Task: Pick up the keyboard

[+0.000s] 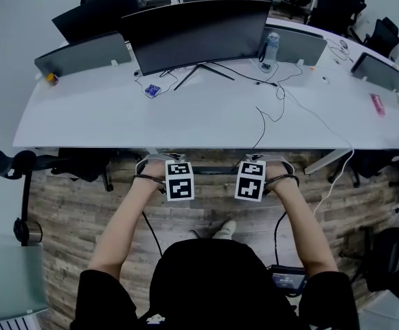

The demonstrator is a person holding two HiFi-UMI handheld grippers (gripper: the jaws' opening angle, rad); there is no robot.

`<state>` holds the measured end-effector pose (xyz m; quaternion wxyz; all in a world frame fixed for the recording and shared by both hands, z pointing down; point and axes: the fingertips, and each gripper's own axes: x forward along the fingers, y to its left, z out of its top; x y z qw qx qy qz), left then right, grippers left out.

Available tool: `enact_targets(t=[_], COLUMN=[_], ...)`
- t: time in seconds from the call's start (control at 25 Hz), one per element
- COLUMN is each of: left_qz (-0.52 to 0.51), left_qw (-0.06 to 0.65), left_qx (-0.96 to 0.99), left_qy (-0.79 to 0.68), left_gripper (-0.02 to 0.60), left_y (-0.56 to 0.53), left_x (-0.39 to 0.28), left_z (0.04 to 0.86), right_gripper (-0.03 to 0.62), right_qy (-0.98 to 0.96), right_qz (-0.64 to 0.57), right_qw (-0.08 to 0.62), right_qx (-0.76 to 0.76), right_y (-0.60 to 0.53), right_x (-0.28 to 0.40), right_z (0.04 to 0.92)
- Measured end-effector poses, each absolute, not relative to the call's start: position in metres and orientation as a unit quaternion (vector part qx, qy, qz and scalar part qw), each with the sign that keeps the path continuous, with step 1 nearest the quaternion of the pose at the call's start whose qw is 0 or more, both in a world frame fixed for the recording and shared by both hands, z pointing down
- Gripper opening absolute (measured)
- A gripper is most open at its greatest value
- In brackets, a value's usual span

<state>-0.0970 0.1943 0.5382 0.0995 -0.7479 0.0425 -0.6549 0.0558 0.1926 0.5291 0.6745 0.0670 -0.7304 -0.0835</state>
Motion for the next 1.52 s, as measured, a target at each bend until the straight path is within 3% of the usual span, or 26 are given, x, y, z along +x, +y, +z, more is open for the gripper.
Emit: enact_targets(t=[1.52], left_qz=[-0.645], left_qw=[0.115], left_qx=[-0.756], left_qy=[0.000], left_gripper=[0.080], left_y=[0.223], left_x=[-0.141], left_z=[0.538], right_gripper=[0.071], right_qy=[-0.723], right_qz=[-0.054], right_qw=[0.683], right_qx=[0.087], right_y=[0.233], right_x=[0.012], right_z=[0.524])
